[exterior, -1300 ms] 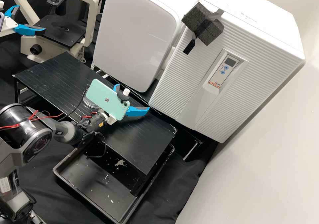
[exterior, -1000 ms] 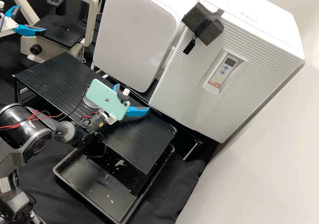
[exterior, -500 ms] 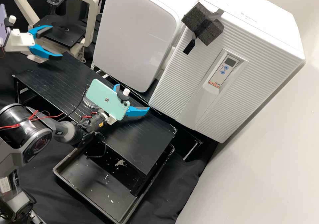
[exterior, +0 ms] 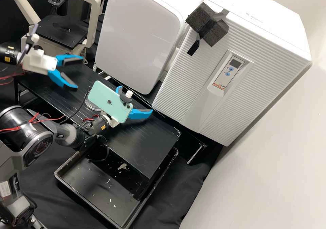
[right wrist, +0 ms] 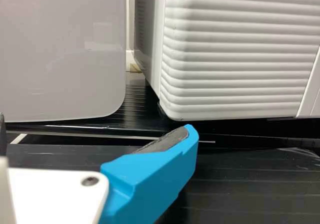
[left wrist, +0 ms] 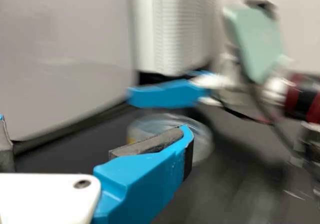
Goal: Place the petri dish on the microscope
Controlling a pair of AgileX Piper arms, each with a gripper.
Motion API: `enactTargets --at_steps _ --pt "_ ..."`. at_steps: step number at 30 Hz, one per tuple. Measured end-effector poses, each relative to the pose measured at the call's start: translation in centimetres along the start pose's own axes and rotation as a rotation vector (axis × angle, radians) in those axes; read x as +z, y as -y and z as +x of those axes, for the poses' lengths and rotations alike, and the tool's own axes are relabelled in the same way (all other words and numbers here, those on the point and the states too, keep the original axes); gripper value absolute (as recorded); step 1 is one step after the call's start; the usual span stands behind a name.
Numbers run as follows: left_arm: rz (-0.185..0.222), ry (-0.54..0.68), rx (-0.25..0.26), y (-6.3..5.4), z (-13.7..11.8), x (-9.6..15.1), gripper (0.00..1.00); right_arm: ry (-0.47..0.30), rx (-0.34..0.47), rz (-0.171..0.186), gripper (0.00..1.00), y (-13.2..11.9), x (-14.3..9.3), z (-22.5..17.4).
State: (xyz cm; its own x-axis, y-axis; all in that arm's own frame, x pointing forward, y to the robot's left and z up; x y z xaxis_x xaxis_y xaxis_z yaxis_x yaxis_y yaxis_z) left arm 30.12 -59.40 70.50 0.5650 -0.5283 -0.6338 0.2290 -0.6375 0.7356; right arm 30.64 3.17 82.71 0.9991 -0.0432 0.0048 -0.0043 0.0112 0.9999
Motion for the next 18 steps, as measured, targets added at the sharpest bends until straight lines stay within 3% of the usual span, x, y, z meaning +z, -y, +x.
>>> enactTargets --at_steps 3,18 --pt "0.017 0.027 -0.029 0.3 0.4 0.9 1.0 0.0 0.0 0.0 1.0 0.0 0.0 0.0" --pt "0.034 -0.01 -0.022 0.1 -2.0 0.9 1.0 0.0 0.0 0.0 1.0 0.0 0.0 0.0"
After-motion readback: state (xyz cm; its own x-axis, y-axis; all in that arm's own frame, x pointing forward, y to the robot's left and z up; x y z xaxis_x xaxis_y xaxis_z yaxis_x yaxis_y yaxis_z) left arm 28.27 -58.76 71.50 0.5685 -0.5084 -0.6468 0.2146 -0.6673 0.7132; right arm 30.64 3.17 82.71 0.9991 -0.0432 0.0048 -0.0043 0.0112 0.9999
